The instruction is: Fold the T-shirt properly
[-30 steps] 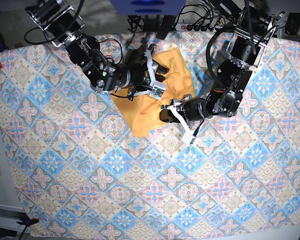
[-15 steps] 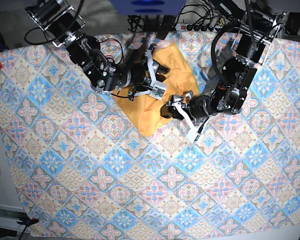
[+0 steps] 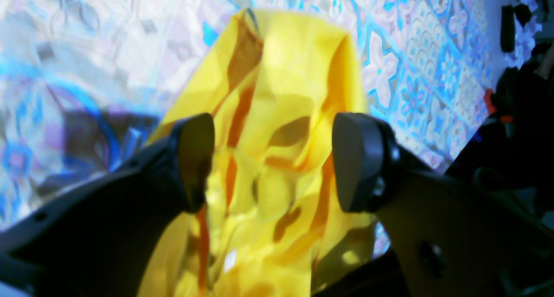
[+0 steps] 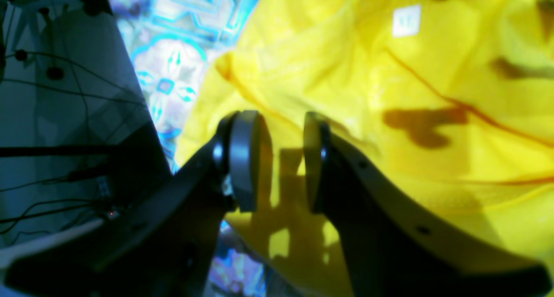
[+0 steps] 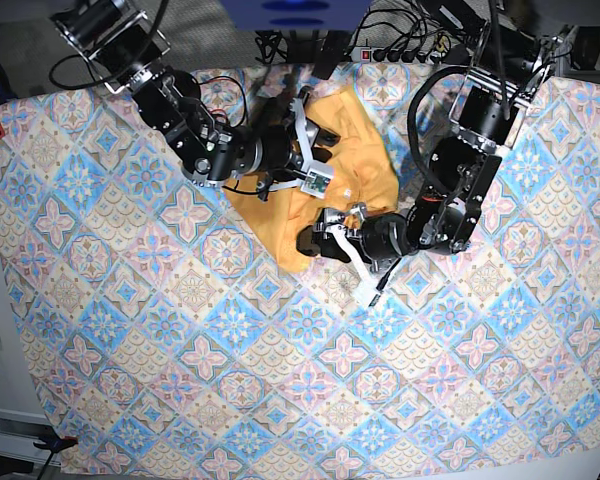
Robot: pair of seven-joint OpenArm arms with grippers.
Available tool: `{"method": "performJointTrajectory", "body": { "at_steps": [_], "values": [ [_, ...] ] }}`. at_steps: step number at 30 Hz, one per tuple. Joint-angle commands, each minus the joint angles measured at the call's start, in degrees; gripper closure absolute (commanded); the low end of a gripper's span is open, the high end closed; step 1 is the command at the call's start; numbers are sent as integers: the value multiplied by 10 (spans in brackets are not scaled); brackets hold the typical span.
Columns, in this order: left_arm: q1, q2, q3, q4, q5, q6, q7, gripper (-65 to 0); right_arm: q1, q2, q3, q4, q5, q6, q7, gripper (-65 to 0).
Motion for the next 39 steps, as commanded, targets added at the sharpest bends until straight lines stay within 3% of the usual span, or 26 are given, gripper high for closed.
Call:
{"method": "performJointTrajectory", "body": {
  "at_steps": [1, 11, 13, 17, 19, 25, 34, 39],
  "values": [
    [-9, 0, -2, -6, 5, -2, -4, -421, 8, 0, 3, 12, 8, 2, 10, -174],
    [1, 22, -2, -28, 48, -6, -8, -406, 12, 0, 3, 10, 8, 2, 10, -174],
    [1, 22, -4, -28, 48, -6, -8, -327, 12, 0, 3, 10, 8, 2, 10, -174],
    [1, 23, -7, -28, 46, -6, -8, -76, 11, 0, 2, 10, 8, 2, 10, -174],
    [1, 23, -7, -27, 46, -6, -8, -5, 9, 0, 3, 10, 8, 2, 10, -174],
    [14, 19, -7, 12, 45, -4, -9, -14, 8, 0, 2, 9, 8, 2, 10, -174],
    [55, -18, -12, 77, 45, -2, -9, -15, 8, 0, 1, 7, 8, 2, 10, -174],
    [99, -18, -82, 131, 48, -2, -6, -17, 8, 0, 1, 6, 8, 2, 10, -174]
  ]
}}
